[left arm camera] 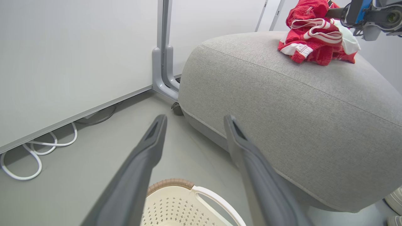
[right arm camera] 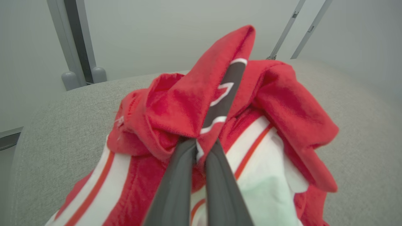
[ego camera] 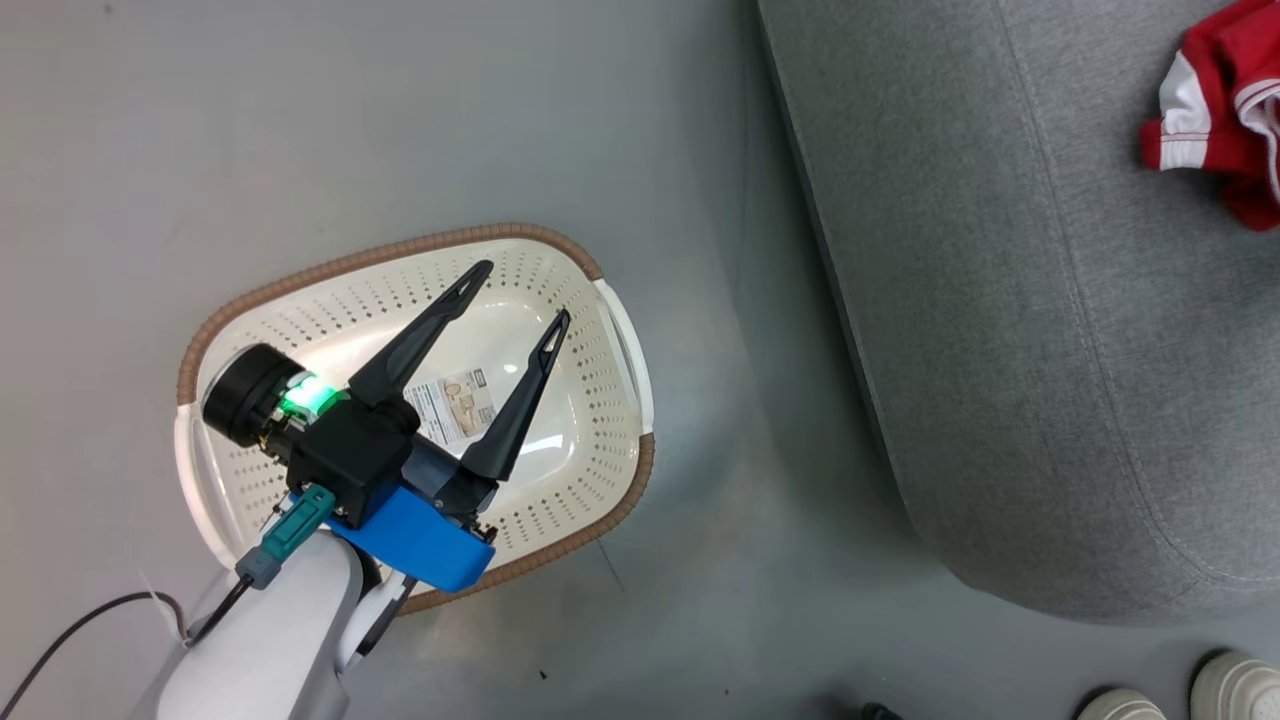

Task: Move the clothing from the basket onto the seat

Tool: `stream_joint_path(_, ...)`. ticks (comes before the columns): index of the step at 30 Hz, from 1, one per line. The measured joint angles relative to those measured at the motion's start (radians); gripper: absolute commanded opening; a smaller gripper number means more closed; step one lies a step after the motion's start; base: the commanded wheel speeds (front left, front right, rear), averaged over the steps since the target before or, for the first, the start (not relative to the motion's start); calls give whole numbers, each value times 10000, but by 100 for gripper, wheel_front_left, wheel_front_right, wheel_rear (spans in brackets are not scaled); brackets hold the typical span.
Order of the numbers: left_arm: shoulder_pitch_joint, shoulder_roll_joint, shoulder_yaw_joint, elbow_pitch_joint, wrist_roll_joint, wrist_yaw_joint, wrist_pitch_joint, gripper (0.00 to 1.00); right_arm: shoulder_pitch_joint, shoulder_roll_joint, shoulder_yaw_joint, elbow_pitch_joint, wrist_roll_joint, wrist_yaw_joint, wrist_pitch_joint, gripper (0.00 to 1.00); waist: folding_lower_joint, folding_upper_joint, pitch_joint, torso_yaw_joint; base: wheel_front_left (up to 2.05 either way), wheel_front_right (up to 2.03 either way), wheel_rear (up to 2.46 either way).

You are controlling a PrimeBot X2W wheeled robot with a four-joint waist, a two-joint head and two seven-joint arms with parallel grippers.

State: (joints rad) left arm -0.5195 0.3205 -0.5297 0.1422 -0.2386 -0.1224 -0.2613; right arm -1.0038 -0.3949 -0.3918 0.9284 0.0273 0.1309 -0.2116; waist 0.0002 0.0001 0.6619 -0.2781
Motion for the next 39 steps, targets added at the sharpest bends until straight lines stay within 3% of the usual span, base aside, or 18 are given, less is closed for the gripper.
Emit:
stream_joint_path(1, 18, -17, 4, 48, -31, 6, -2, 100, -4, -2, 128, 127, 10, 2, -10, 100, 0, 0, -66, -7, 0, 0, 0)
stream_joint_path(12, 938, -991, 456, 546, -499, 42, -10, 100, 945, -752, 1856, 332, 441, 0, -364, 100, -3, 0, -1710, 284, 0, 0, 0)
stream_joint_path(21, 2414, -1714, 1394, 1066, -773, -25, -15, 100, 3126, -662, 3056, -1586, 1060, 0, -410, 100, -6, 0, -3849, 883, 0, 0, 0)
stream_joint_path(28, 3375, -1954, 2215, 1331, -782, -35, -15, 100, 5938, 378, 2761, -4805, 859, 0, 376, 100, -7, 0, -5170, 1669, 0, 0, 0)
stream_joint_path(33, 3799, -2027, 2861, 1475, -763, -36, -15, 100, 8013, 1572, 2441, -7273, 449, 2, 1124, 100, -5, 0, -5706, 2402, 0, 0, 0)
stream_joint_path(39, 4113, -2044, 3630, 1626, -754, -36, -15, 100, 9582, 2646, 2410, -8966, 61, 0, 1590, 100, -5, 0, -6171, 3059, 0, 0, 0)
